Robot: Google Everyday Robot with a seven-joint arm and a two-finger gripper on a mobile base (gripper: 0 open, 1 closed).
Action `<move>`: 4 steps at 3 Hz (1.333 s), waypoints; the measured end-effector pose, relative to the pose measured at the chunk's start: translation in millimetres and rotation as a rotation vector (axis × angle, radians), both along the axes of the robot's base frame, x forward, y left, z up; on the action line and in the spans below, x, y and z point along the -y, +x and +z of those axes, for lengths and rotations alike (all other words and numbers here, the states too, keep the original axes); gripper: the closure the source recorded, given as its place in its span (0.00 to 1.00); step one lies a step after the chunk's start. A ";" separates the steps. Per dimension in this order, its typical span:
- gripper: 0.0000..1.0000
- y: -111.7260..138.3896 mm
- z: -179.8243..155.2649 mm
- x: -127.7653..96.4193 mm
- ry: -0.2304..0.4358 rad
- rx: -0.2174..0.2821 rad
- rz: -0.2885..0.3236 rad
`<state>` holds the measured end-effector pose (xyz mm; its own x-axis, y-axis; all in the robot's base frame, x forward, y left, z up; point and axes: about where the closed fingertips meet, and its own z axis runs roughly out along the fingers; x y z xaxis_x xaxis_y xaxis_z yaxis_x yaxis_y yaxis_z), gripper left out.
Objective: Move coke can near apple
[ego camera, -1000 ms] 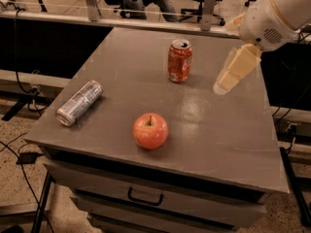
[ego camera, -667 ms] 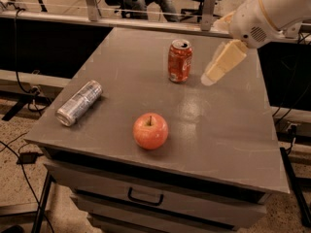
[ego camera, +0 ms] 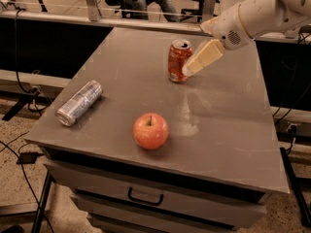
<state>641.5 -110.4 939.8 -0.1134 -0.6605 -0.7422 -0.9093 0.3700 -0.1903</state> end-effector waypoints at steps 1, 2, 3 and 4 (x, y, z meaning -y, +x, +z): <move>0.00 25.2 -12.6 -10.6 0.066 0.008 -0.030; 0.15 45.0 -24.6 -15.6 0.107 0.010 -0.055; 0.38 57.1 -32.0 -20.5 0.148 -0.003 -0.064; 0.69 58.2 -29.1 -29.8 0.239 -0.020 0.002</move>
Offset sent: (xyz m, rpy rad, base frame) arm 0.0705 0.0154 -0.0373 0.1580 -0.0185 -0.0979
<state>699.7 -80.6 910.8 -0.1285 -0.4667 -0.8750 -0.9127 0.4007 -0.0796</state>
